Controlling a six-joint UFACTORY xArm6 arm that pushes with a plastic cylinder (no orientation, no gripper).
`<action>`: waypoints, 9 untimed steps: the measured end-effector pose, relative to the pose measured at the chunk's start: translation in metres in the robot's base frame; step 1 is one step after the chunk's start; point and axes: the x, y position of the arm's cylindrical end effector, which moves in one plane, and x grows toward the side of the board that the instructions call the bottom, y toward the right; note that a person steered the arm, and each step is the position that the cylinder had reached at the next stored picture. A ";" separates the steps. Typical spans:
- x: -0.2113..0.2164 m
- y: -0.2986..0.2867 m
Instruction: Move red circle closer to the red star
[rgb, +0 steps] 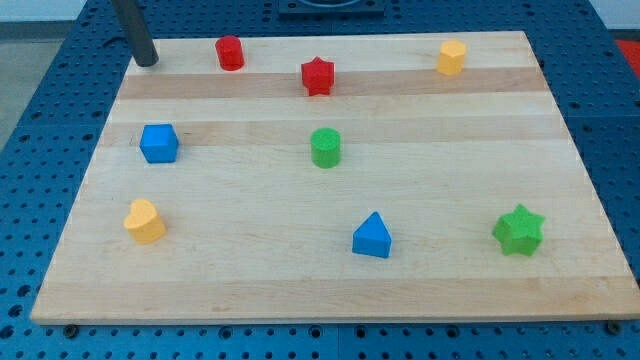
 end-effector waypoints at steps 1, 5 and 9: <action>0.000 0.000; -0.020 0.090; -0.003 0.283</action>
